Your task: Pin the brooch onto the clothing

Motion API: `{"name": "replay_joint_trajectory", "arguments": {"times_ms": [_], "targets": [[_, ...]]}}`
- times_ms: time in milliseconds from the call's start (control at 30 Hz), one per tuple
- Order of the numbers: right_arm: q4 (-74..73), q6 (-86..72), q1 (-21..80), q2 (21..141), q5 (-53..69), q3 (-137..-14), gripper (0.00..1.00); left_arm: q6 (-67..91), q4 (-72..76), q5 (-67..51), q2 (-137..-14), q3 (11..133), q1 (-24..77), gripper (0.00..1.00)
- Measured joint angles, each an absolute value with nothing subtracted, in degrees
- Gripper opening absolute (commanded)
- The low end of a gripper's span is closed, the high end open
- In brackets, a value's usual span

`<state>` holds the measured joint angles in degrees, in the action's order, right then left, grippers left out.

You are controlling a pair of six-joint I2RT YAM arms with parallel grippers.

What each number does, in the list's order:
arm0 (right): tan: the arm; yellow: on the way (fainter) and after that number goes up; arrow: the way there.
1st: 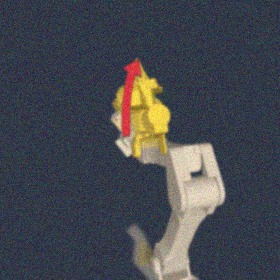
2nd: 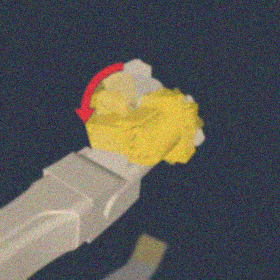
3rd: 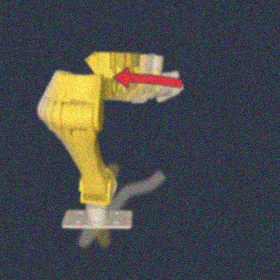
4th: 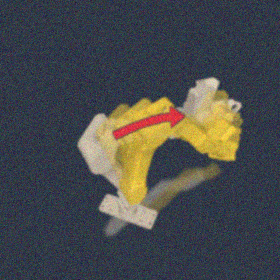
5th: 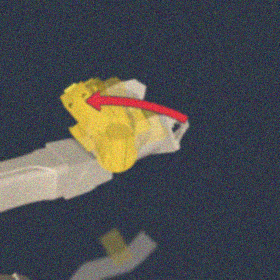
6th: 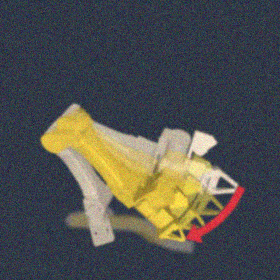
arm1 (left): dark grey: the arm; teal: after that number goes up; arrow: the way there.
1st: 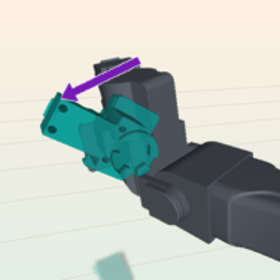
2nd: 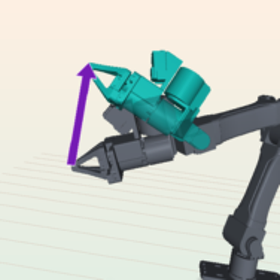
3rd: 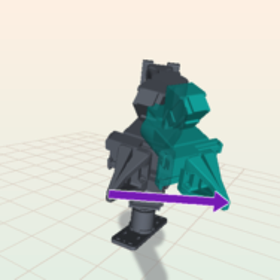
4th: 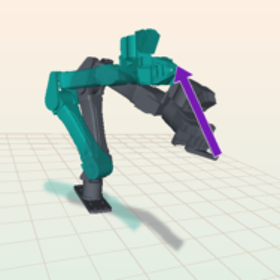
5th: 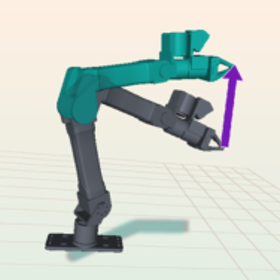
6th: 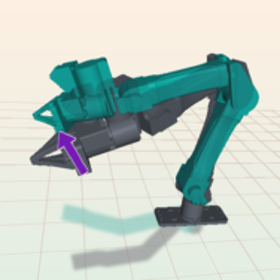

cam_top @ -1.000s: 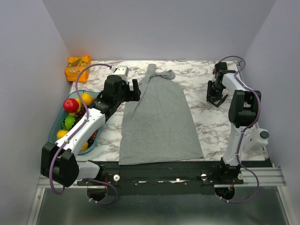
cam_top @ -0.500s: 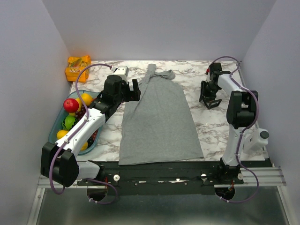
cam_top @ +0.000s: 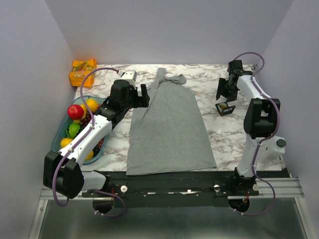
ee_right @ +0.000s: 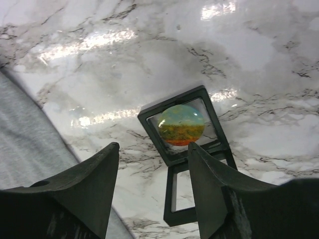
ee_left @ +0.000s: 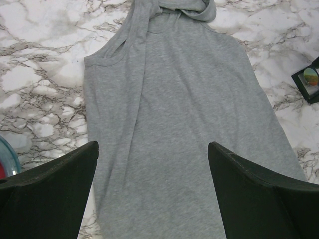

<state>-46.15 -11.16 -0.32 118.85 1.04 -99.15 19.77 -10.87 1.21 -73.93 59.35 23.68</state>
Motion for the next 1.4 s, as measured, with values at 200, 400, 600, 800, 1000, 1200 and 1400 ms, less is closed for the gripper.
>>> {"name": "replay_joint_trajectory", "arguments": {"times_ms": [200,400,600,800,1000,1200,1400], "targets": [[-46.1,-12.2,-2.1,120.2,-0.5,-98.5,0.68,19.8,-10.9,1.2,-73.9,59.4,23.7,0.99],[-46.1,-12.5,-3.2,120.3,-1.0,-97.7,0.68,20.0,-10.9,1.0,-73.9,59.4,23.7,0.99],[-46.2,-13.1,-3.2,121.5,-0.8,-97.7,0.72,20.2,-10.9,0.8,-73.9,59.4,23.7,0.99],[-46.1,-13.5,-3.1,123.5,-0.8,-97.8,0.72,20.2,-10.9,0.8,-73.9,59.4,23.7,0.99],[-46.4,-13.5,-3.1,123.8,-0.8,-98.2,0.71,20.3,-10.9,0.5,-73.9,59.4,23.7,0.99],[-47.6,-13.4,-3.1,124.6,-0.8,-99.5,0.67,20.6,-10.9,-0.1,-73.9,59.4,23.7,0.99],[-48.0,-12.3,-3.1,124.8,-1.0,-99.7,0.63,20.7,-10.9,-0.5,-73.9,59.4,23.7,0.99]]}}
